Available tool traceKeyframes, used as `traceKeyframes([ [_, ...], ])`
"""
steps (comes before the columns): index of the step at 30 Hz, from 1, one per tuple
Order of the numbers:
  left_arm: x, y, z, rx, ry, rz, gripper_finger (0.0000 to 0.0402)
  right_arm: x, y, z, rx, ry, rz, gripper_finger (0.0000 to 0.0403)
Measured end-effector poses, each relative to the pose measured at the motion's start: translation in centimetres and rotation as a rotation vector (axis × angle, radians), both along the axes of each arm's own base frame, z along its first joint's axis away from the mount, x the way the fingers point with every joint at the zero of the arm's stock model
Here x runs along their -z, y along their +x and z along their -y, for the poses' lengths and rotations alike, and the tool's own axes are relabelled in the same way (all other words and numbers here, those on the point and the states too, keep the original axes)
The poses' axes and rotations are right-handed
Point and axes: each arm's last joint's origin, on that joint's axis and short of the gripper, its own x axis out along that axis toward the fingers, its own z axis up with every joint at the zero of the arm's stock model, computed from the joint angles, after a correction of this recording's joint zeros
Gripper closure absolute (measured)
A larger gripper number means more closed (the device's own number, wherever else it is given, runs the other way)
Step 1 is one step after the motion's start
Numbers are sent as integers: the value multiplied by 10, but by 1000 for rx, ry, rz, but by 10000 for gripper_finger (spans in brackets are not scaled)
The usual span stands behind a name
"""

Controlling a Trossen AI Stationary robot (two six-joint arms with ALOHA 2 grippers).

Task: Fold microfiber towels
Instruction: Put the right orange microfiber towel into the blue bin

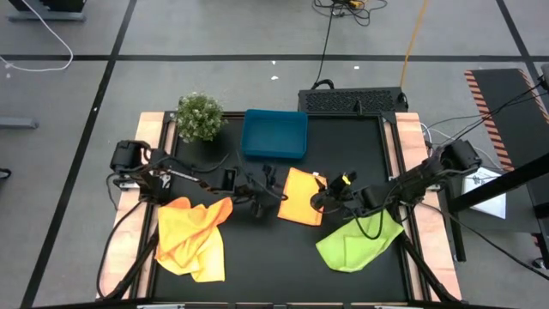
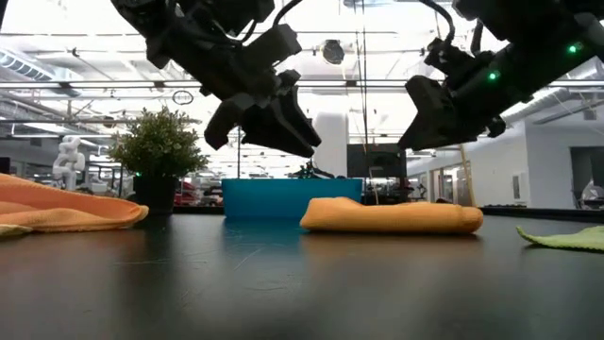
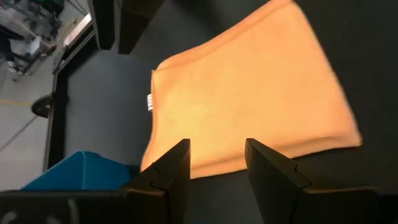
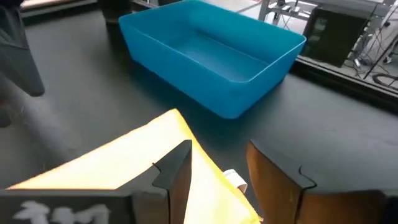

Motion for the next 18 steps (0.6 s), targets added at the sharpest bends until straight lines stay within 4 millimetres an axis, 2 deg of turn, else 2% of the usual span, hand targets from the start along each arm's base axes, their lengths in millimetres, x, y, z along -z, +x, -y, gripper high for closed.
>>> traceKeyframes([
  [9, 4, -6, 29, 30, -60, -52, 245, 3, 5, -17, -219, -2, -105, 259],
  [18, 6, -8, 50, 25, -124, -35, 245, 2, 2, -31, -272, 5, -79, 262],
])
